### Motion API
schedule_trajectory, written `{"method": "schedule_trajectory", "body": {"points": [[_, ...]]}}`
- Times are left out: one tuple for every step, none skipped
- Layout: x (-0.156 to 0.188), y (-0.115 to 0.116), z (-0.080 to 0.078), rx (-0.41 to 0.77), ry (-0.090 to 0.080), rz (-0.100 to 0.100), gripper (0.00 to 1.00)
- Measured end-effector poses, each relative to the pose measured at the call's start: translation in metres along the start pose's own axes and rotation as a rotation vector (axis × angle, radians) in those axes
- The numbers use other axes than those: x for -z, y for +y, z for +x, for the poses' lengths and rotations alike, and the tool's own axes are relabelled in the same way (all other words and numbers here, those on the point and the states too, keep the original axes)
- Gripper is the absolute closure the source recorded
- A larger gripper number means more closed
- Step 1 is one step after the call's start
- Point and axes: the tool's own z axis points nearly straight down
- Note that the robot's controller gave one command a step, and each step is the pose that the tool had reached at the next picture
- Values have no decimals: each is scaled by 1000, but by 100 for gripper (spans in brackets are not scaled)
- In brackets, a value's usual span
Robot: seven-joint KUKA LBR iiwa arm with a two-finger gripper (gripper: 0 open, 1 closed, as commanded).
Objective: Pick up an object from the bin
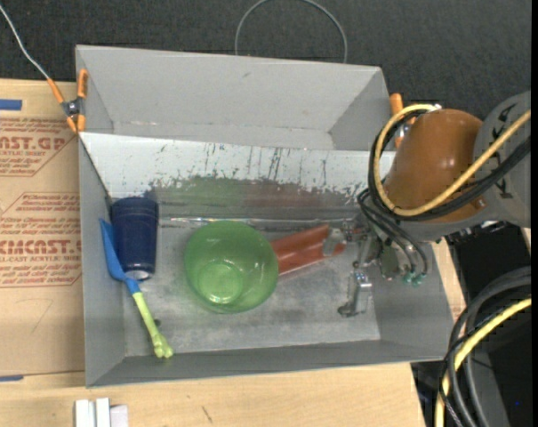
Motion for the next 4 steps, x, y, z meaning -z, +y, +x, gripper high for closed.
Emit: {"method": "schedule_trajectory", "body": {"points": [[5, 0, -2, 1, -8, 1, 0], [-91, 16, -86, 86, -25, 0, 0], [-45, 5, -78, 73, -11, 1, 0], [-92, 17, -86, 86, -26, 0, 0]]}}
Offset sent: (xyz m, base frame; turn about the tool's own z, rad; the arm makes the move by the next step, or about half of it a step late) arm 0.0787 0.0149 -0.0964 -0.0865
